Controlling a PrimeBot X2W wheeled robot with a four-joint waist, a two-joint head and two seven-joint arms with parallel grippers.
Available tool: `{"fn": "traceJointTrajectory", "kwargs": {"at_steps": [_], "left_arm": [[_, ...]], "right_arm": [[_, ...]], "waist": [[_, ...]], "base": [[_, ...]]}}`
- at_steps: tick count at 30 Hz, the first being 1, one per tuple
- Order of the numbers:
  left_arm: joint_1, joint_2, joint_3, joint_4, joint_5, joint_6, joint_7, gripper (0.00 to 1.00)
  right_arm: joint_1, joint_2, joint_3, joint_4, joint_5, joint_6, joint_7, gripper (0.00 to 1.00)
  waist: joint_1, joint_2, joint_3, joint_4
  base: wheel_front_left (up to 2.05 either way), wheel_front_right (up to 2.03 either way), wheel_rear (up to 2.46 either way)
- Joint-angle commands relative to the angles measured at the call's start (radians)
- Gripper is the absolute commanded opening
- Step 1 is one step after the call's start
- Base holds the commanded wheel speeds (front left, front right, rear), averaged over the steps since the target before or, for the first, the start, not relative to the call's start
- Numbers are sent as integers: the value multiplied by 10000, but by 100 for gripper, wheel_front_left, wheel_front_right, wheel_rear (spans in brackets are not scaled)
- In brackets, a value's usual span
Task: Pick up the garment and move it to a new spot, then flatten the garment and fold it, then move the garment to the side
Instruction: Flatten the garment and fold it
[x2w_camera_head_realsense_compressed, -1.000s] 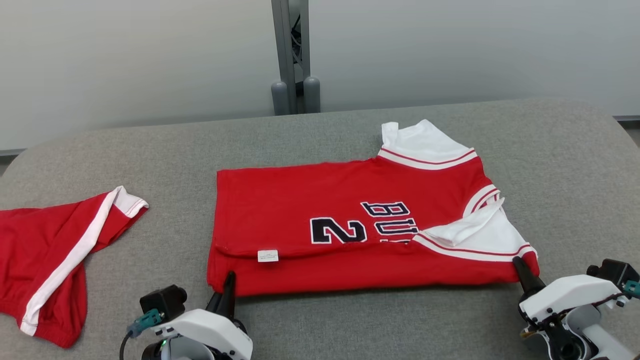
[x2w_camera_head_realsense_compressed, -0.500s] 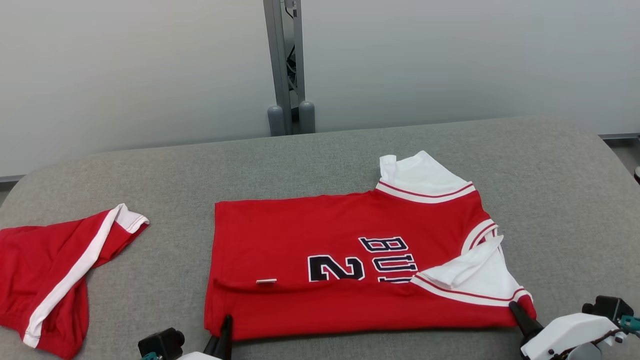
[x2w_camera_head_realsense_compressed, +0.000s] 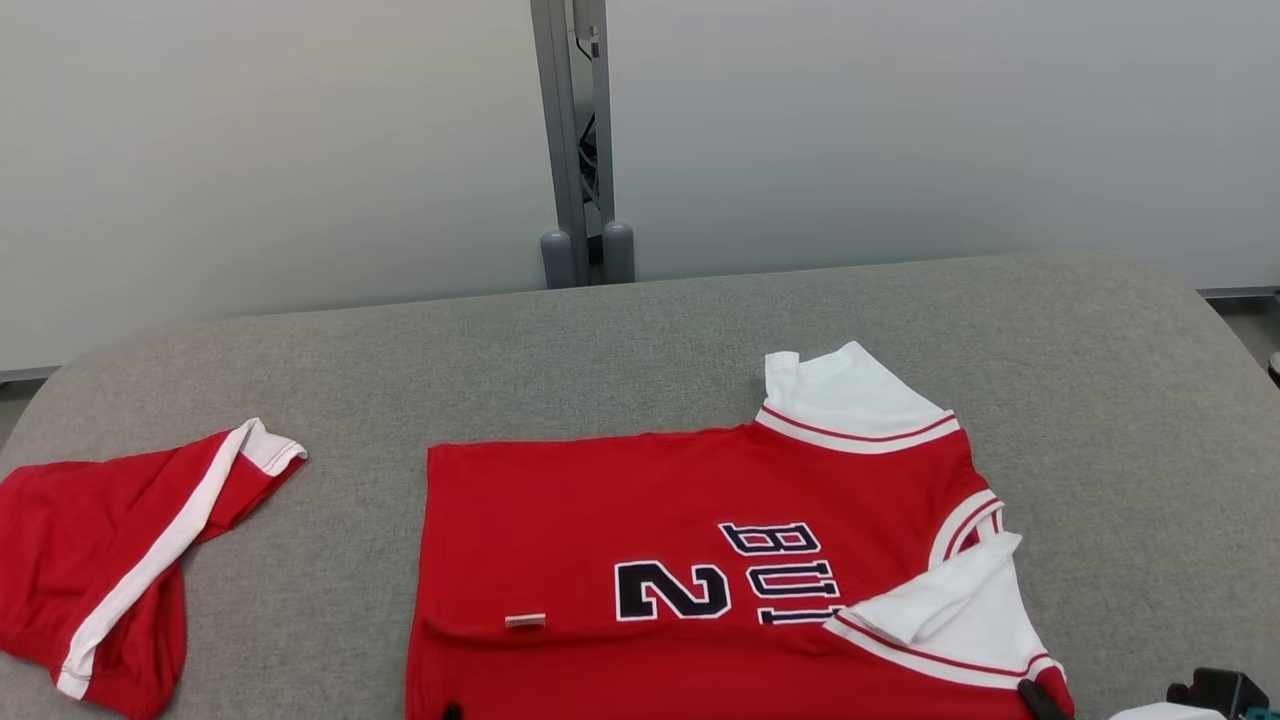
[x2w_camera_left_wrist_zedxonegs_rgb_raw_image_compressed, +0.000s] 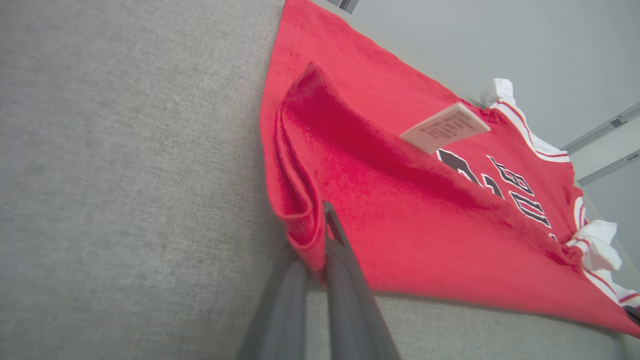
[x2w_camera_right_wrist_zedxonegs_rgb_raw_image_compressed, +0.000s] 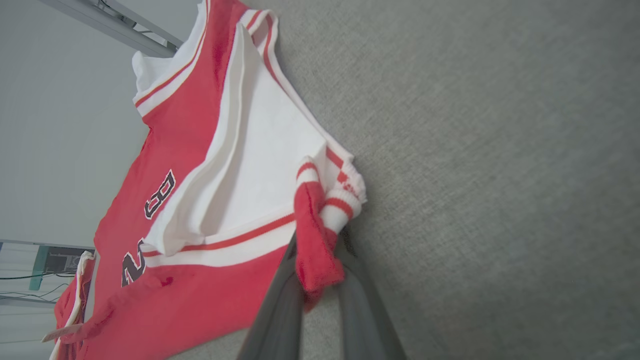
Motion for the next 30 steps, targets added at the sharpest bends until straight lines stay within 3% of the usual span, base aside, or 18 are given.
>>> {"fn": "traceJointTrajectory", "kwargs": {"at_steps": [1, 25, 26, 27, 28, 29, 30], "left_arm": [[230, 111, 114, -86, 115, 80, -4, 0], [1819, 216, 134, -1245, 244, 374, 105, 0], [1835, 223, 110, -1251, 227, 384, 167, 0], [1841, 230, 103, -1266, 210, 408, 216, 24], [1847, 239, 97, -1288, 183, 420, 250, 79], [1866, 236, 93, -1296, 144, 406, 331, 100], [1879, 254, 92, -1309, 163, 420, 343, 100]], "right_arm": [[291, -110, 6, -33, 63, -5, -48, 0], [1136, -355, 90, -432, -74, -13, -90, 0], [1080, -389, 27, -348, -123, -13, -221, 66], [1031, -377, -57, -228, -74, -13, -296, 100], [959, -357, -100, -147, -64, -13, -333, 100], [887, -328, -142, -111, -52, -13, -384, 100], [845, -322, -195, -69, -2, -13, -403, 100]], "waist": [[0, -1, -38, 10], [0, -1, -402, 38], [0, -1, -397, 37], [0, -1, -393, 33], [0, -1, -392, 27], [0, -1, -389, 19], [0, -1, -381, 14]], "base": [[0, 0, 0], [0, 0, 0], [0, 0, 0], [0, 0, 0], [0, 0, 0], [0, 0, 0], [0, 0, 0]]}}
